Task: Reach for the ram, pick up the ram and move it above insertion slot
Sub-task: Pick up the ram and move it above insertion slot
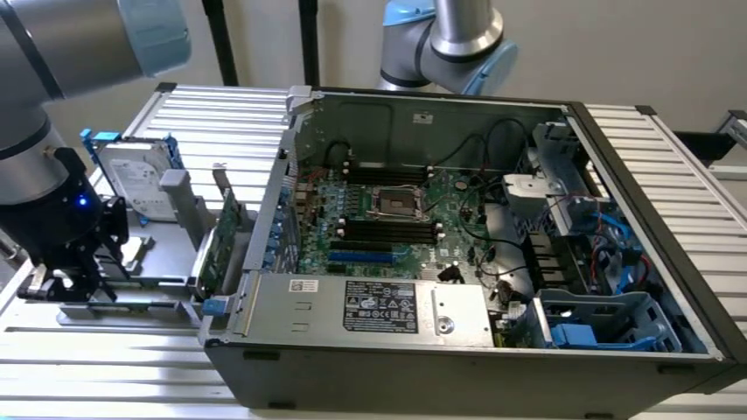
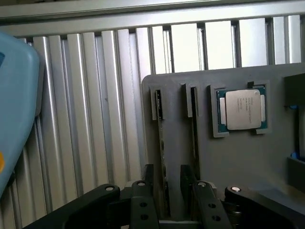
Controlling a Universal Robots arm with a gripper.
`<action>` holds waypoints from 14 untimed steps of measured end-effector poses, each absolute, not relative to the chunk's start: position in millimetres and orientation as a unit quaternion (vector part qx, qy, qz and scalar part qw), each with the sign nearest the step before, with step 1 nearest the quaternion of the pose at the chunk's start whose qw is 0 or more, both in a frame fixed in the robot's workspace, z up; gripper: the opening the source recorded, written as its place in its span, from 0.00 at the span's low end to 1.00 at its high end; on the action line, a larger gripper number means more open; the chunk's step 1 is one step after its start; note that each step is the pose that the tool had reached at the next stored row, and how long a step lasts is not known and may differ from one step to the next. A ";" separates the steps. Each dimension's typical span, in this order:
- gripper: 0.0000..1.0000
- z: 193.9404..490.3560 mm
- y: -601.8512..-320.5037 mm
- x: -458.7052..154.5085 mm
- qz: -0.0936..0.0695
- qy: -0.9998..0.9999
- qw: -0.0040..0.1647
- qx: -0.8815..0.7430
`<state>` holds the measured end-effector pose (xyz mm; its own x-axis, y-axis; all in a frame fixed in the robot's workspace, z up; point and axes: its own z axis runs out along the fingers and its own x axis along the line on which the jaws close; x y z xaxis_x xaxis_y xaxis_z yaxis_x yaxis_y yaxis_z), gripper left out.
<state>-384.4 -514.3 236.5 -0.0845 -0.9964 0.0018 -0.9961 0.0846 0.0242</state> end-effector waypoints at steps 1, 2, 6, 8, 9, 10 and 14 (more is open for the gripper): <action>0.36 235.1 -514.3 -384.5 -0.008 -0.735 0.008 0.678; 0.36 233.8 -514.3 -384.7 -0.007 -0.733 0.007 0.680; 0.36 228.7 -514.3 -385.7 -0.004 -0.726 0.004 0.687; 0.36 226.0 -514.2 -386.1 -0.002 -0.724 0.003 0.690; 0.36 224.6 -514.2 -386.2 -0.002 -0.723 0.002 0.691; 0.36 223.4 -514.2 -386.5 -0.002 -0.722 0.002 0.692; 0.36 217.1 -514.3 -386.8 -0.002 -0.720 0.002 0.694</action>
